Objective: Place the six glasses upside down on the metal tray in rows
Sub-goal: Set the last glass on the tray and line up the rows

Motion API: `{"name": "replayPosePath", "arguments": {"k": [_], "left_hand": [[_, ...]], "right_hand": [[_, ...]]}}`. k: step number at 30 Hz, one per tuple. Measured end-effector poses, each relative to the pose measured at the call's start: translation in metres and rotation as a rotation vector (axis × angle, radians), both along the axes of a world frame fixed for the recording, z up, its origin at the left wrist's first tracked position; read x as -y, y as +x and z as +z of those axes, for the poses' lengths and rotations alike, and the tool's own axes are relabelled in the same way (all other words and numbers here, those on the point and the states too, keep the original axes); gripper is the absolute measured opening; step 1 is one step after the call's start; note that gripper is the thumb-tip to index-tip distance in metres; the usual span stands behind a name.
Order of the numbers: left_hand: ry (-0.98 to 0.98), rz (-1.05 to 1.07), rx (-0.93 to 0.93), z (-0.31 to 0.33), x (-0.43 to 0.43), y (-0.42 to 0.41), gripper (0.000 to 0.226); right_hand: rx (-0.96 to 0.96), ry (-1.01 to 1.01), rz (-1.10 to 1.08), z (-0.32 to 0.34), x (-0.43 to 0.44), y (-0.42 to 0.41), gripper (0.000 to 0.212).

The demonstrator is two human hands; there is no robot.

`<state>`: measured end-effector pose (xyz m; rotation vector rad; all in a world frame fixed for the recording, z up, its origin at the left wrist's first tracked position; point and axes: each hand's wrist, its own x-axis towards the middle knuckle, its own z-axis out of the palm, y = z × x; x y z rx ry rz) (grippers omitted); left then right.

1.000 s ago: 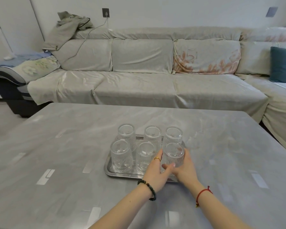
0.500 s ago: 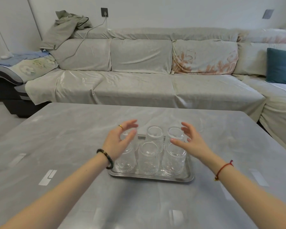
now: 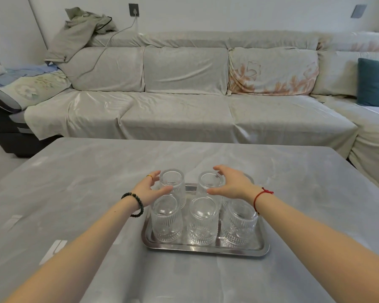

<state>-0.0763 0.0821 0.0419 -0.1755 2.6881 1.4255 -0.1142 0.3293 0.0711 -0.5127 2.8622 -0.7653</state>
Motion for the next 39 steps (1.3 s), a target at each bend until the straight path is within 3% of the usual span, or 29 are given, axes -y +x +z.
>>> {"name": "replayPosePath", "arguments": {"k": [3,12,15,20,27,39], "left_hand": [[0.029,0.003,-0.019,-0.002,-0.006,-0.006,0.079],[0.014,0.013,-0.049,-0.004,-0.012,-0.008,0.074],[0.019,0.003,-0.041,-0.003,-0.011,-0.006,0.077],[0.075,-0.005,-0.028,-0.006,0.005,0.005,0.077],[0.124,-0.041,0.043,-0.015,0.018,0.020,0.072],[0.114,-0.042,0.018,-0.017,0.006,0.025,0.066]], "right_hand": [[-0.037,0.083,-0.005,-0.004,0.003,-0.007,0.080],[-0.086,0.048,-0.004,-0.011,0.022,-0.011,0.080],[-0.050,0.006,0.019,-0.007,0.018,-0.011,0.087],[-0.004,-0.293,-0.099,0.013,-0.027,-0.014,0.086],[0.274,-0.243,-0.164,0.002,-0.069,-0.004,0.075],[0.212,-0.274,-0.132,-0.008,-0.046,-0.005,0.076]]}}
